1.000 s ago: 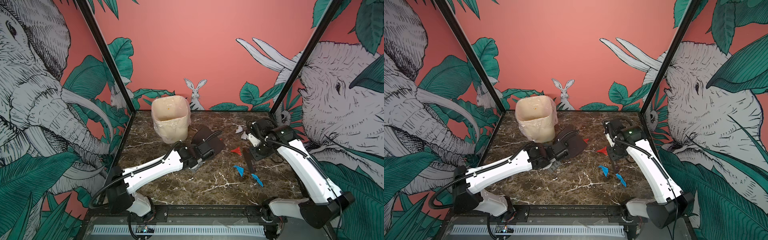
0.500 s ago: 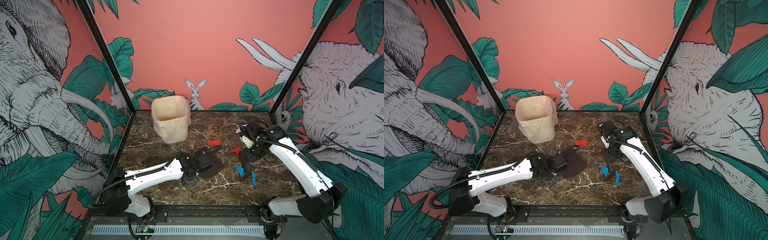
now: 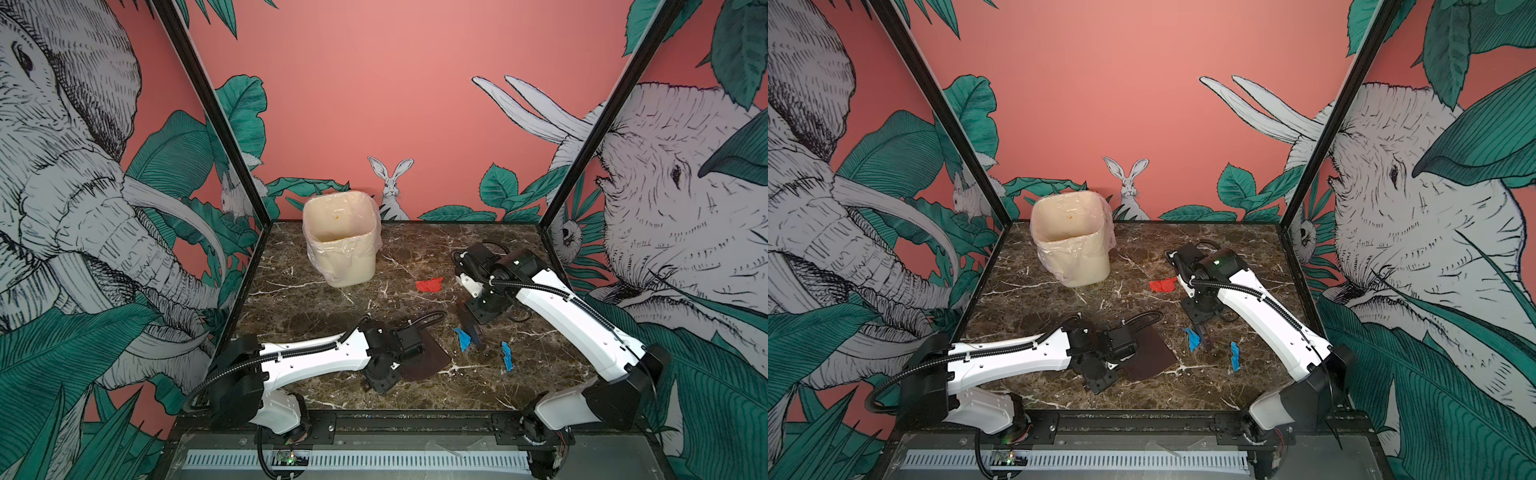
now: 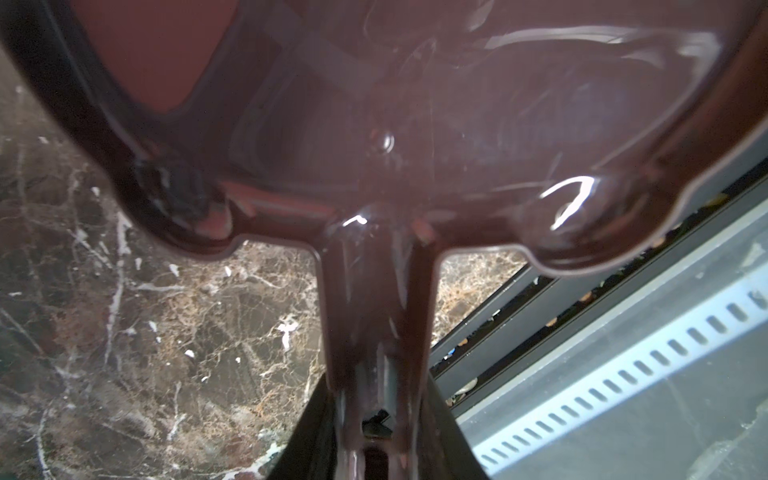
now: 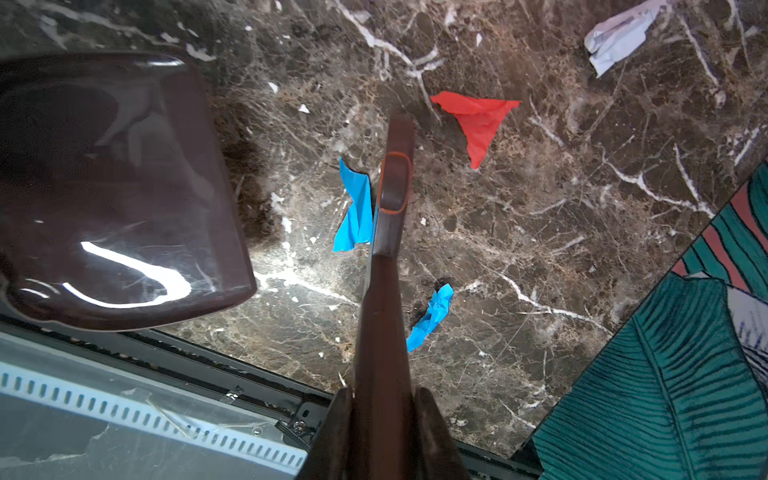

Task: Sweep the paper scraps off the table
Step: 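Sweep the blue scraps into the dustpan with the right gripper's brush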

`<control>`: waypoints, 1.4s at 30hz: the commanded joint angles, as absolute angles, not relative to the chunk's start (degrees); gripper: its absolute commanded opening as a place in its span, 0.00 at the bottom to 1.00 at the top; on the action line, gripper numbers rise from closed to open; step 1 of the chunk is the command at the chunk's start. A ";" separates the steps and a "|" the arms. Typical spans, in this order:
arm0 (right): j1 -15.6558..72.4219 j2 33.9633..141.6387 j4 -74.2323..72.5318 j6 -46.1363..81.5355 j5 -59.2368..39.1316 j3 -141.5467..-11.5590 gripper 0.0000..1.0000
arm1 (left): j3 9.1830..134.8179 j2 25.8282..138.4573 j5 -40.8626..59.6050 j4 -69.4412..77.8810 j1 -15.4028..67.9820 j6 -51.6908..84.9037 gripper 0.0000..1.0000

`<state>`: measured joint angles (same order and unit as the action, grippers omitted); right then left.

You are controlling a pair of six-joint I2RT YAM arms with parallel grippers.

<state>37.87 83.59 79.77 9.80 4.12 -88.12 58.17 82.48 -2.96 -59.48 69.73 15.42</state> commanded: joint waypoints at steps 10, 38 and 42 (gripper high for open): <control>38.35 85.56 84.55 7.70 9.28 -92.79 0.00 | 59.74 87.32 1.66 -58.46 70.57 13.19 0.00; 40.55 91.32 85.72 4.75 6.89 -95.16 0.00 | 63.85 93.08 -4.59 -60.49 71.59 12.30 0.00; 42.30 93.74 86.07 4.65 5.31 -96.14 0.00 | 63.66 93.32 -4.38 -60.48 71.62 12.39 0.00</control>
<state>41.06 92.14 85.27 4.84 7.51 -94.94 62.59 93.47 -3.81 -58.83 71.29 12.03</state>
